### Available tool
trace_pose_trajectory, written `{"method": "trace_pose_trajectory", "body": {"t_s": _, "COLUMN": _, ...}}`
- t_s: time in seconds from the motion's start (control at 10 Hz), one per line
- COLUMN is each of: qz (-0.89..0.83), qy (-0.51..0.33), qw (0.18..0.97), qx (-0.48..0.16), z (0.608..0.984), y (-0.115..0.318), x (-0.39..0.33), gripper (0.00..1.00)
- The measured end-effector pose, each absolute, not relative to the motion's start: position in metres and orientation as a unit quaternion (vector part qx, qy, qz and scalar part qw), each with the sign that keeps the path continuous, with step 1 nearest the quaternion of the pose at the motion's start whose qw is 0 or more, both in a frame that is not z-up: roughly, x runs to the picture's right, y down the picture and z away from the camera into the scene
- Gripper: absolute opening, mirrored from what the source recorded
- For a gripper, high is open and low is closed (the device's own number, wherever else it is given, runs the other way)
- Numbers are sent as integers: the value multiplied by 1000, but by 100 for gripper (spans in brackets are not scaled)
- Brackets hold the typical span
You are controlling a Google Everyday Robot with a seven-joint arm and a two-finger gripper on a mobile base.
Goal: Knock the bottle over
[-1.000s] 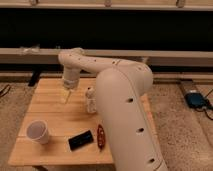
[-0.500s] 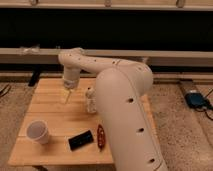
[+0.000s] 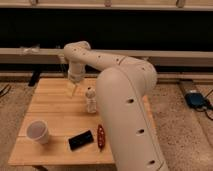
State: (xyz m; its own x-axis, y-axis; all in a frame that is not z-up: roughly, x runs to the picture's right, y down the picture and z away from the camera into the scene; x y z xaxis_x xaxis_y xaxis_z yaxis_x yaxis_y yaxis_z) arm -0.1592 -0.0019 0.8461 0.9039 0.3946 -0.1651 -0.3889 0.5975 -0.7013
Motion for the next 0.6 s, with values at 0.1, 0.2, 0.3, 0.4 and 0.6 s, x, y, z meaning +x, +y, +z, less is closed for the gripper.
{"method": "trace_pose_trajectory", "body": {"t_s": 0.1, "qz": 223, "qy": 6, "qw": 894, "qx": -388, "z": 846, "y": -3, "x": -148, "gripper": 80}}
{"method": "trace_pose_trajectory", "body": {"t_s": 0.2, "qz": 225, "qy": 14, "qw": 894, "qx": -388, "z": 844, "y": -1, "x": -142, "gripper": 80}}
{"method": "trace_pose_trajectory", "body": {"t_s": 0.3, "qz": 225, "qy": 27, "qw": 893, "qx": -389, "z": 838, "y": 2, "x": -135, "gripper": 80}}
{"method": "trace_pose_trajectory", "body": {"t_s": 0.4, "qz": 227, "qy": 36, "qw": 892, "qx": -390, "z": 832, "y": 6, "x": -129, "gripper": 80}}
{"method": "trace_pose_trajectory", "body": {"t_s": 0.6, "qz": 232, "qy": 54, "qw": 889, "qx": -392, "z": 819, "y": 17, "x": -114, "gripper": 80}}
